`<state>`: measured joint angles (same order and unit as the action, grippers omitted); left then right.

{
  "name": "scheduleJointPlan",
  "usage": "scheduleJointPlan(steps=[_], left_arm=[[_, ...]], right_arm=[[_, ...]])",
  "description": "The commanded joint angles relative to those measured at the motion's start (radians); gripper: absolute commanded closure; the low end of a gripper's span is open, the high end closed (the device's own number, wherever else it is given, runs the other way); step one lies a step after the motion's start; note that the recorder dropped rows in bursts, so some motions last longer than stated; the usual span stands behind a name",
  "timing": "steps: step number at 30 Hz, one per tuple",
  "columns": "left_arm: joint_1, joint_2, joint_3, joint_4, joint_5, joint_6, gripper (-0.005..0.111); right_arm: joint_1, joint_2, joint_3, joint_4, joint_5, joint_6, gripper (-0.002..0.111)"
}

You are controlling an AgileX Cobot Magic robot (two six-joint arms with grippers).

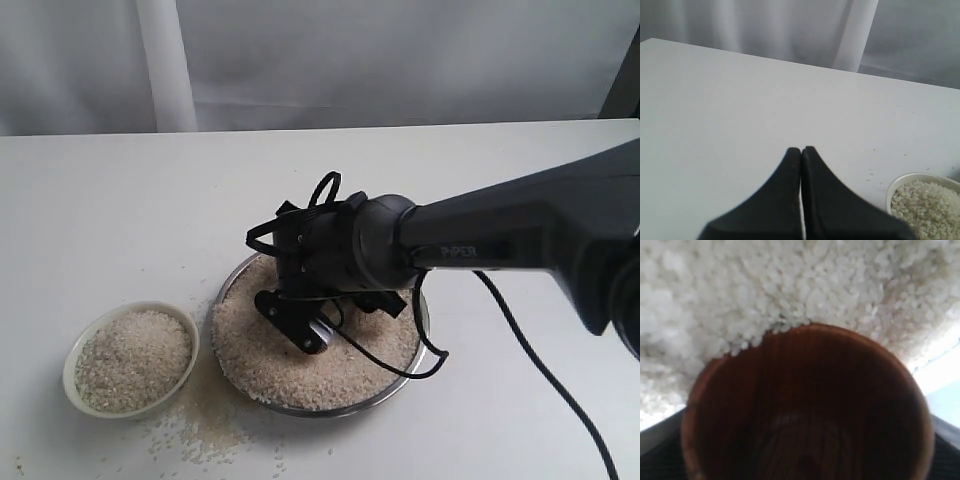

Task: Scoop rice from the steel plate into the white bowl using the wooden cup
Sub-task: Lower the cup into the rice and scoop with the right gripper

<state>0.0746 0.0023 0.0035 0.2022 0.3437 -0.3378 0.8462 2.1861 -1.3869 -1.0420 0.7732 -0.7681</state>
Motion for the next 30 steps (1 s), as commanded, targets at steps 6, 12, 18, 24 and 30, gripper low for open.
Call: scheduleJointPlan(steps=[6,12,18,24,30], left_arm=[[-0.005,-0.002,-0.004,-0.006,-0.006,-0.002,0.107],[-0.005,-0.002,-0.004,-0.006,-0.006,-0.002,0.107],[-0.005,-0.002,-0.004,-0.006,-0.006,-0.002,0.107],[-0.005,-0.002,-0.004,-0.006,-0.006,-0.002,0.107],[-0.005,-0.002,-0.004,-0.006,-0.006,-0.002,0.107]], right_arm=[[0.057,0.005,0.005,0.077,0.031,-0.065,0.108],[0.083,0.005,0.005,0.141,0.031,-0.089,0.108],[0.086,0.005,0.005,0.174,0.042,-0.091,0.108],[0.093,-0.016,0.001,0.203,0.037,-0.091,0.108],[0.097,-0.033,0.001,0.272,0.019,-0.1,0.108]])
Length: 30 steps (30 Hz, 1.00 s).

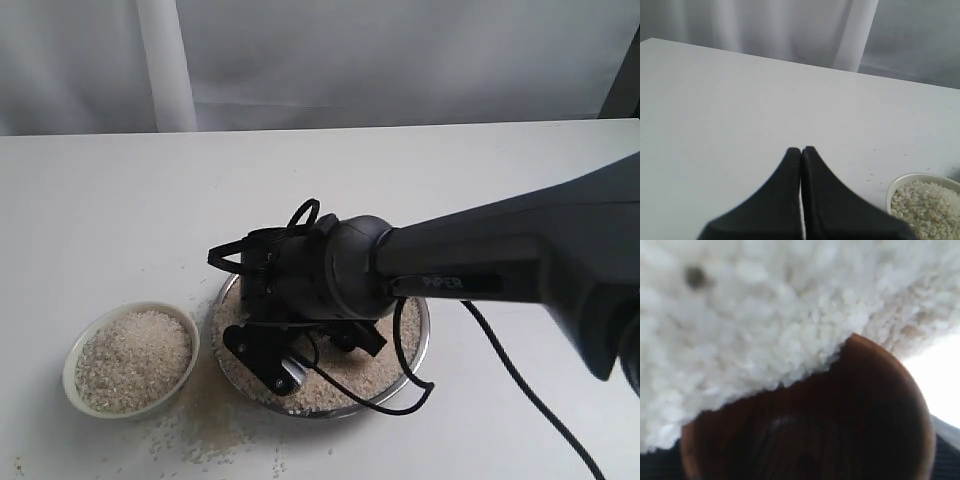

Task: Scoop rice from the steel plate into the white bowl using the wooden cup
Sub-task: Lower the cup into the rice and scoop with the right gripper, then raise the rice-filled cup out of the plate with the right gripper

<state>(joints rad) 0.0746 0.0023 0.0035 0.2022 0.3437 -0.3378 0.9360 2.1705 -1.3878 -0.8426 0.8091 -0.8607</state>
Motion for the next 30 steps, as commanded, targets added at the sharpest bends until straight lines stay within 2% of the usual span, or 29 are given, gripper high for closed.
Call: scheduleJointPlan(steps=[1,17,30], left_arm=[[-0.005,-0.002,-0.004,-0.006,-0.006,-0.002,0.107],[-0.005,-0.002,-0.004,-0.006,-0.006,-0.002,0.107],[-0.005,-0.002,-0.004,-0.006,-0.006,-0.002,0.107]], right_arm=[[0.007,-0.019,0.002,0.078,-0.016,-0.009,0.108],[0.007,-0.069,0.002,0.311,-0.096,-0.021,0.108],[-0.068,-0.071,0.002,0.453,-0.104,-0.021,0.108]])
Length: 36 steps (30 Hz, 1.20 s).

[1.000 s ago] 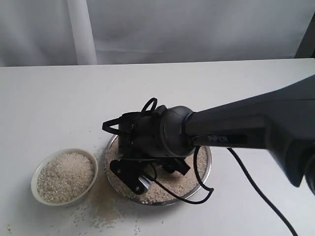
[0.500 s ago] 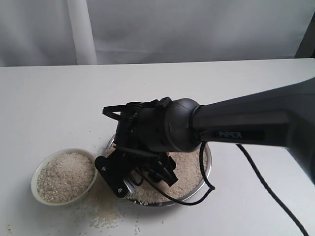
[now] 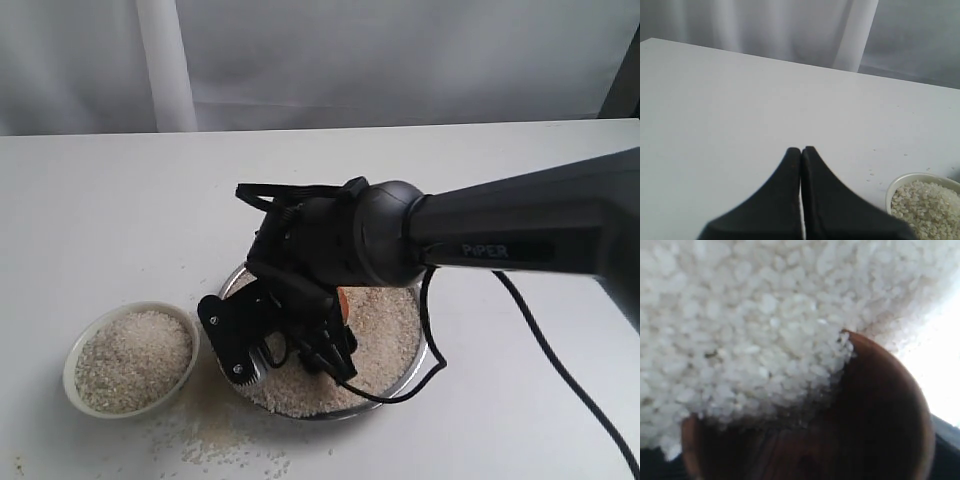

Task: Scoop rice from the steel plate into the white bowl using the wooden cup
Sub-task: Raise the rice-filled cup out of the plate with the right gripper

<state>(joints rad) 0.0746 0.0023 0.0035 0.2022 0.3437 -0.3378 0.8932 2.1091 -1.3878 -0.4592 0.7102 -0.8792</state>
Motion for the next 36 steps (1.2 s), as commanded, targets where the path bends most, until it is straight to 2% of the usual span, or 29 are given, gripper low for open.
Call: scheduleJointPlan(steps=[1,14,27,36], left_arm=[[-0.005,-0.002,-0.004,-0.006,-0.006,-0.002,0.107],[-0.005,-0.002,-0.004,-0.006,-0.006,-0.002,0.107],[-0.005,-0.002,-0.004,-0.006,-0.006,-0.002,0.107],[-0.005,-0.002,-0.004,-0.006,-0.006,-0.002,0.107]], right_arm=[[-0.034,-0.009,0.002,0.089,-0.01,-0.005,0.108],[-0.104,-0.01,0.002,0.313,-0.09,-0.014,0.108],[-0.217,-0.104,0.007,0.606,-0.161,-0.143,0.108],[-0.196,-0.106,0.007,0.595,-0.161,-0.14,0.108]])
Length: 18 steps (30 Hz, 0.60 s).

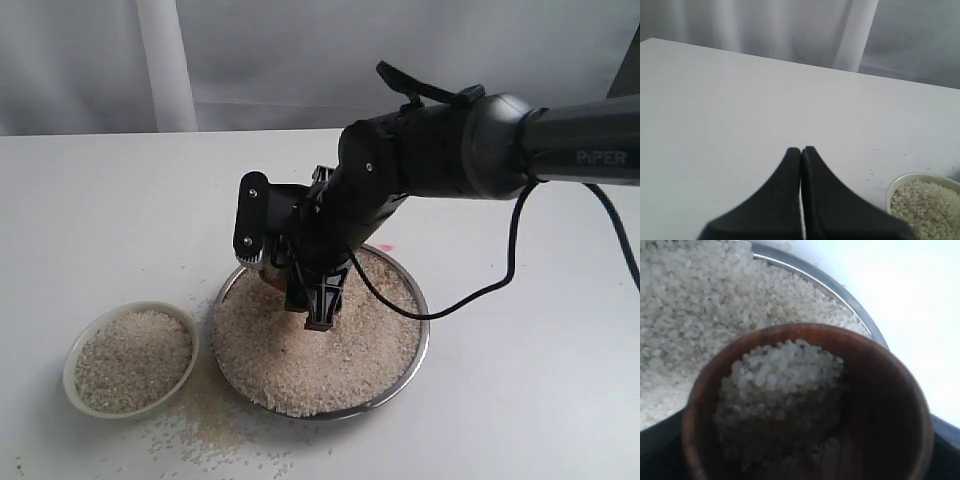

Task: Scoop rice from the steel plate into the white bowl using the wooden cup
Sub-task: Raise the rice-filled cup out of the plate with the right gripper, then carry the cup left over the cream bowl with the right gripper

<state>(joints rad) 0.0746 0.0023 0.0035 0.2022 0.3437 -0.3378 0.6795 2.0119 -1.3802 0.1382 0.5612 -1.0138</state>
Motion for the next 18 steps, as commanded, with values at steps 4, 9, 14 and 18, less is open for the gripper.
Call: scheduleJointPlan(steps=[4,9,14,18], left_arm=[[-0.005,-0.002,-0.004,-0.006,-0.006,-0.002,0.107],[-0.005,-0.002,-0.004,-0.006,-0.006,-0.002,0.107],[-0.005,-0.002,-0.004,-0.006,-0.006,-0.002,0.107],[-0.005,-0.002,-0.004,-0.006,-0.006,-0.002,0.107]], right_arm=[[0.047,-0.018,-0.001,-0.101,0.005,-0.004,0.108],[0.104,-0.02,-0.057,-0.229,0.099,0.034,0.108],[0.177,-0.02,-0.135,-0.339,0.151,0.057,0.108],[0.257,-0.015,-0.193,-0.486,0.158,0.089,0.108]])
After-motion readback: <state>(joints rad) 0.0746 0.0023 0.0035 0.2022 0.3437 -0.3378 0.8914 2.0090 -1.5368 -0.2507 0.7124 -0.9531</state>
